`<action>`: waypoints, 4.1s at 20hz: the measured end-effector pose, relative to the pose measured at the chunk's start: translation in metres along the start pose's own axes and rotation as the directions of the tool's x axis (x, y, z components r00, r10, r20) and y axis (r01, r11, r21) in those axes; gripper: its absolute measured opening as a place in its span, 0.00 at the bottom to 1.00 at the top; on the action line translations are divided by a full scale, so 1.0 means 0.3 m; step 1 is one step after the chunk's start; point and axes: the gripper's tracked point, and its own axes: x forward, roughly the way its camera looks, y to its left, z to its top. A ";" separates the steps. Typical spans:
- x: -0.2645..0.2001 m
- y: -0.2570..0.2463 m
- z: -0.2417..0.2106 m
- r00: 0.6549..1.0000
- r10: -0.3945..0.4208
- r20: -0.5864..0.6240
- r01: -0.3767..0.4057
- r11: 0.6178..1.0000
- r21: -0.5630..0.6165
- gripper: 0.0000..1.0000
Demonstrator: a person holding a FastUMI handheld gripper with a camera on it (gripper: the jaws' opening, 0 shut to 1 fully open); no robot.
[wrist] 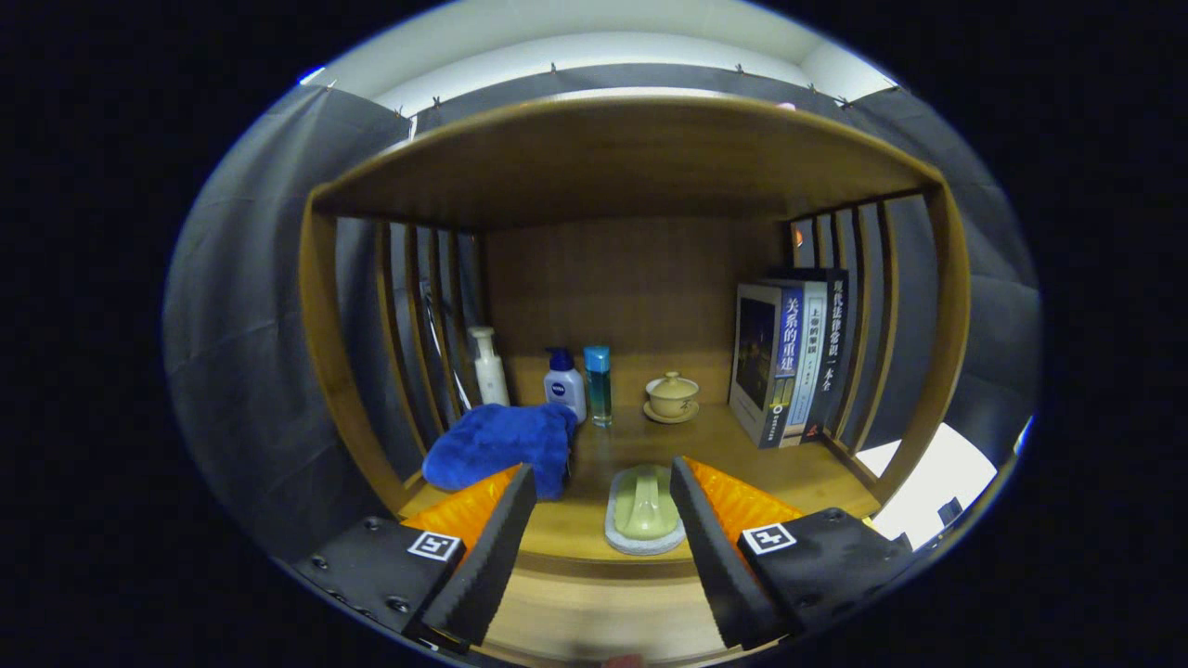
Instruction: Pull open the drawer, take out the items inside it, and place them on the countertop above the cabinet.
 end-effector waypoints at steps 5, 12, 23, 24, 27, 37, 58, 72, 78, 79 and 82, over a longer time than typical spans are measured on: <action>-0.184 0.074 -0.005 0.995 0.031 0.090 -0.031 0.999 -0.008 0.94; -0.353 0.109 -0.111 0.989 0.031 0.142 -0.031 1.000 -0.001 0.94; -0.441 0.054 -0.352 0.987 -0.029 0.160 0.036 0.999 -0.039 0.95; -0.443 0.041 -0.376 0.986 -0.044 0.159 0.050 0.998 -0.037 0.95; -0.432 0.022 -0.478 0.991 -0.056 0.125 0.061 0.997 -0.037 0.95; -0.372 -0.075 -0.699 0.990 -0.111 0.082 0.113 0.993 -0.025 0.94; -0.194 -0.106 -0.696 0.990 -0.139 0.026 0.139 0.990 -0.012 0.95; 0.064 -0.145 -0.643 0.990 -0.143 -0.010 0.143 0.990 -0.008 0.96; 0.141 -0.156 -0.632 0.990 -0.144 -0.010 0.144 0.990 -0.003 0.96; 0.150 -0.158 -0.631 0.990 -0.144 -0.010 0.144 0.990 -0.004 0.96; 0.177 -0.159 -0.612 0.989 -0.146 -0.005 0.146 0.989 -0.003 0.96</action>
